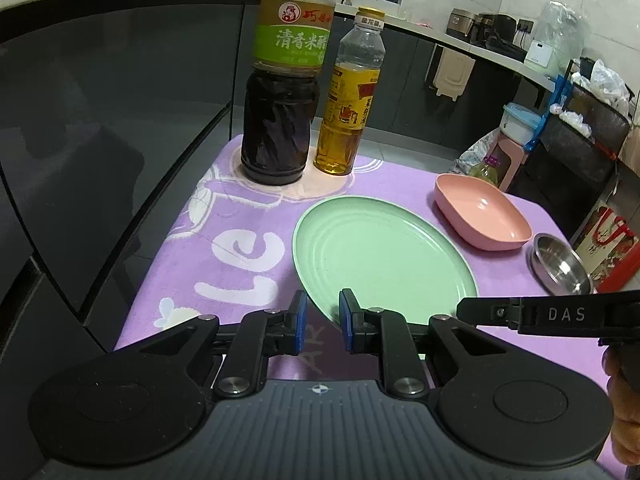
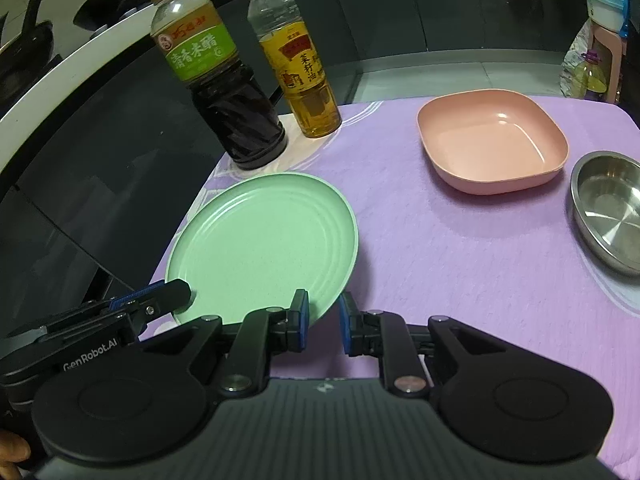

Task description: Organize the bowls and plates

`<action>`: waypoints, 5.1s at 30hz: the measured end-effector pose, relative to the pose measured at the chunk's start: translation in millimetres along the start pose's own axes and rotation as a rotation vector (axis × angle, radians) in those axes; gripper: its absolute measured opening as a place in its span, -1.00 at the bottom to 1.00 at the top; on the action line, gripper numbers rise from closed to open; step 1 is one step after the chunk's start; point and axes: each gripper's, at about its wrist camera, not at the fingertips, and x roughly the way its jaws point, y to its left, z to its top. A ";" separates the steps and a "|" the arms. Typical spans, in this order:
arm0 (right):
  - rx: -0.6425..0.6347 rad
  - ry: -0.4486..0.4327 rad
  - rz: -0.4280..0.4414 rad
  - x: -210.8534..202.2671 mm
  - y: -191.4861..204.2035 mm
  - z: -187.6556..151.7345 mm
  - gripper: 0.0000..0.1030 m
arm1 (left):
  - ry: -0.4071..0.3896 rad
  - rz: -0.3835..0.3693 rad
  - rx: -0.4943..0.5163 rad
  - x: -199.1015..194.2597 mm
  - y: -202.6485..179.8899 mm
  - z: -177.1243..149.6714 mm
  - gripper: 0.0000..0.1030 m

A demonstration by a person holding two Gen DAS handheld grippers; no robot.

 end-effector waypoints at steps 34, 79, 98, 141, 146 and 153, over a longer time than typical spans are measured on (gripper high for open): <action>-0.096 0.075 0.019 31.7 22.6 -7.4 -0.63 | 0.084 0.064 -0.047 9.4 37.8 -21.4 -0.65; 0.159 -0.189 -0.130 -42.8 -100.7 54.2 -0.61 | 0.110 -0.172 0.050 72.7 -92.2 62.7 -0.52; 0.226 -0.162 -0.281 5.7 -166.0 88.2 -0.61 | 0.202 -0.209 0.006 154.8 -130.3 73.2 -0.52; -0.089 -0.105 0.009 -25.2 -0.8 18.4 -0.74 | -0.016 -0.052 -0.083 -11.3 12.8 4.7 -0.71; -0.116 -0.091 0.002 -19.5 12.4 11.8 -0.73 | -0.019 -0.038 -0.074 -11.7 18.2 1.1 -0.71; -0.119 -0.074 0.004 -10.7 21.4 8.3 -0.73 | -0.014 -0.039 -0.087 -9.5 31.7 -1.6 -0.71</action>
